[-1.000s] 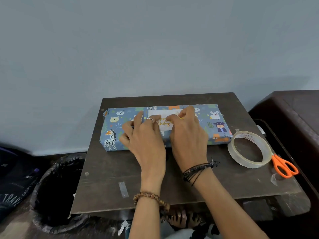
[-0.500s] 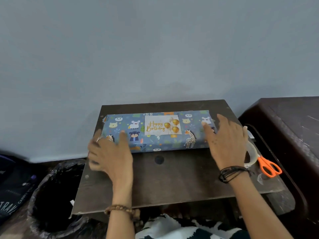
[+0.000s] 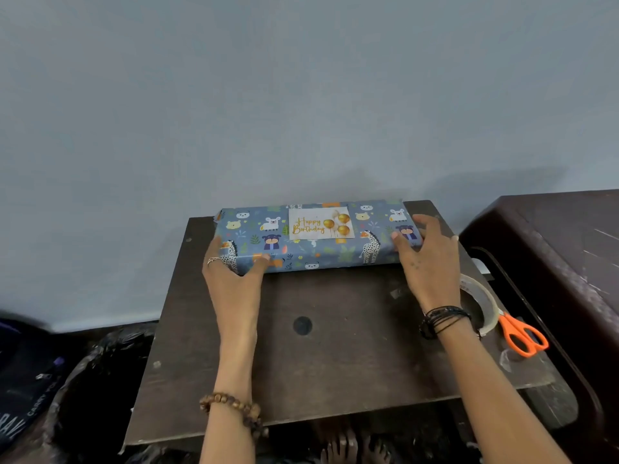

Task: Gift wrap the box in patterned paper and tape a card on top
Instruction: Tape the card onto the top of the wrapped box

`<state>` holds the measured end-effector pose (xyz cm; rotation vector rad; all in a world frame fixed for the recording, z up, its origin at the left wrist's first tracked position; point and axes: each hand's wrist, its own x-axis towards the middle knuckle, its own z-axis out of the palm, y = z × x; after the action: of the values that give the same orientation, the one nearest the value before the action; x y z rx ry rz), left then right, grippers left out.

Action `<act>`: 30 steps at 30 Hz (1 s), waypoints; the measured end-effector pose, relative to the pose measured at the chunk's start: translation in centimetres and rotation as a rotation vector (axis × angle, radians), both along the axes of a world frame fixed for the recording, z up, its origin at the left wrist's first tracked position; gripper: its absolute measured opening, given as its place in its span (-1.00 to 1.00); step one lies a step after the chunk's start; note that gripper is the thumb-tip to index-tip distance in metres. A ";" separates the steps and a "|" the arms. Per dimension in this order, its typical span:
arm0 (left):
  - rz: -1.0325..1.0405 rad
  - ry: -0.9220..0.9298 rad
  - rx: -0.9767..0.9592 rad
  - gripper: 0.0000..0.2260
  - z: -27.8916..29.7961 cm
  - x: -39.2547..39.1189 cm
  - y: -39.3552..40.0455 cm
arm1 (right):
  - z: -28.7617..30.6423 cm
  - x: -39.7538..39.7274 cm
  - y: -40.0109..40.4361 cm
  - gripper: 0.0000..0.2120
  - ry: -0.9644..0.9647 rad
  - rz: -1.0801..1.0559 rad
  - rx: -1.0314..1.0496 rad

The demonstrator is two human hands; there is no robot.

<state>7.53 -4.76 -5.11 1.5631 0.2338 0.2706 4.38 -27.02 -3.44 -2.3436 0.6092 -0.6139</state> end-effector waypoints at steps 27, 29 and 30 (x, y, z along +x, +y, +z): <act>0.116 -0.041 0.553 -0.69 0.8 -2.8 -2.4 | -0.3 -0.2 0.0 -0.41 0.129 0.147 0.074; -0.012 0.005 0.552 -0.74 0.5 -2.6 -3.0 | -0.6 -0.2 -0.1 -0.38 0.187 0.165 -0.023; -0.050 0.026 0.544 -0.72 0.4 -2.5 -3.3 | -0.8 -0.1 -0.1 -0.39 0.191 0.163 -0.067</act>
<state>4.98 -8.02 -4.74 2.1089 0.1462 0.2888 4.26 -27.13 -4.20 -2.5036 0.4808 -0.3438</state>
